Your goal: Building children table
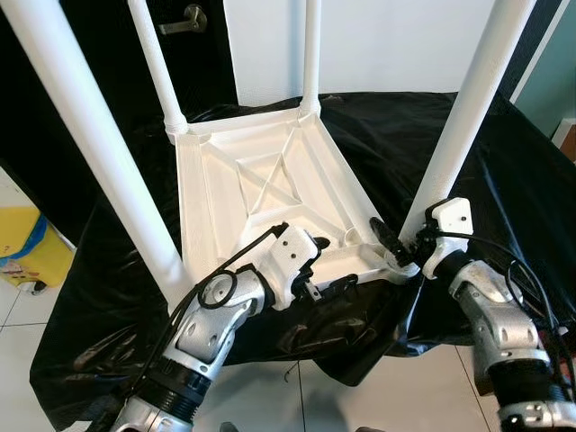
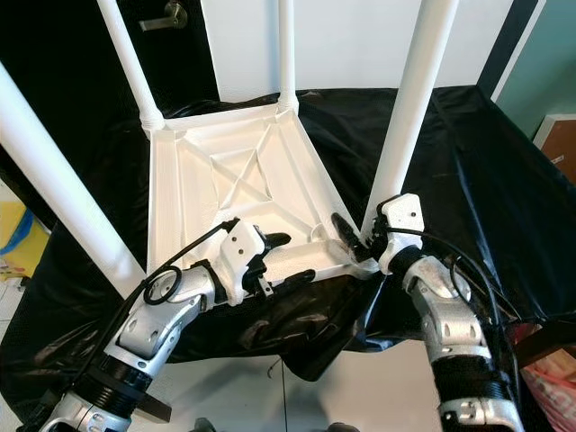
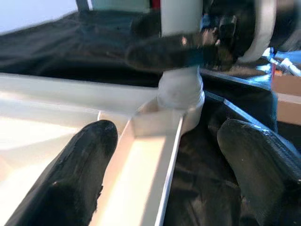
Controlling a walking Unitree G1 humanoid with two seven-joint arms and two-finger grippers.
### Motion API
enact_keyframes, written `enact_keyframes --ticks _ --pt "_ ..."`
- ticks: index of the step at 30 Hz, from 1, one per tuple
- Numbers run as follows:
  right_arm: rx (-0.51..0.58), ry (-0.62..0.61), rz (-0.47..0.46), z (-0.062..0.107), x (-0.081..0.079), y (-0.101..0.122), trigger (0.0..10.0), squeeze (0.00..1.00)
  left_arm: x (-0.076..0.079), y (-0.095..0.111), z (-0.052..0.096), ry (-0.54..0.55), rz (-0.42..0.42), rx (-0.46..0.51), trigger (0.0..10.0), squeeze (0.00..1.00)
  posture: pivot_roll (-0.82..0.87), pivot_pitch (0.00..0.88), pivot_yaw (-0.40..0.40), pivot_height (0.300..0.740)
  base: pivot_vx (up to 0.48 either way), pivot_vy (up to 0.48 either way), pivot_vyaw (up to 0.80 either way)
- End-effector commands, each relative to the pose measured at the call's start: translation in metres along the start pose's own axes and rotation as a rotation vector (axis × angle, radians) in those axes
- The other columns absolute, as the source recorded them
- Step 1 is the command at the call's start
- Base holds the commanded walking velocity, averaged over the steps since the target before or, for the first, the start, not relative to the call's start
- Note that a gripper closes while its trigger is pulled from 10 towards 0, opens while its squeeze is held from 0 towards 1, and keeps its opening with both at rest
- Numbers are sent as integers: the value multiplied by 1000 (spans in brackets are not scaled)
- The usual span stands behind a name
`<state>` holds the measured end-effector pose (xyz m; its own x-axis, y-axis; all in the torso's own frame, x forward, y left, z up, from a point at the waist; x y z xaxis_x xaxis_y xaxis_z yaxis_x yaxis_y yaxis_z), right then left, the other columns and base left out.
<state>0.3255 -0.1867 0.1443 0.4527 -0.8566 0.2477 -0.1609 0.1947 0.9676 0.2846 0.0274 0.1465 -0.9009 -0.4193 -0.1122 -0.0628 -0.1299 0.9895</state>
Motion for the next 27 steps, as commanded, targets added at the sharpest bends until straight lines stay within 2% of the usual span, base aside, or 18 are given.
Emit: enact_keyframes --ticks 1,9,10,11,20,27 --pt "-6 23 0 -2 -2 -2 0 0 6 -2 -1 -65 1 -18 10000 0 -28 3 -17 740 0 0 0" --pt "-31 49 -29 8 -6 -13 0 0 6 -1 1 -45 11 -11 10000 0 -31 12 -22 740 0 0 0" --pt "-36 46 -39 9 -7 -15 1961 0 6 0 0 -42 12 -7 10000 0 -41 23 -24 740 0 0 0" --pt "-40 36 -45 10 -8 -17 10000 0 5 1 0 -37 16 -2 10000 0 -45 28 -23 740 0 0 0" --pt "-35 -71 -71 18 -14 -19 10000 0 7 4 -3 -31 36 20 10000 0 -71 60 -9 740 0 0 0" --pt "-44 -250 -83 22 -22 -19 10000 0 6 3 -3 -14 62 28 10000 0 -90 88 8 740 0 0 0"
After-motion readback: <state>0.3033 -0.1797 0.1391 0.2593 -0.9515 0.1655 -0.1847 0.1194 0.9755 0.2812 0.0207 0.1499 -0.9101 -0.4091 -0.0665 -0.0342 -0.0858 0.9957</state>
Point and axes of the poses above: a point about 5 cm out from each wrist's last joint towards the gripper, its own z axis pointing back from the gripper into the wrist, its own y axis along the axis of the wrist's last joint, x = y × z, the point moved 2 cm from there along -z, pointing out of the wrist towards the gripper, and after that the axes turned 4 degrees about z, right-handed, at the moved point
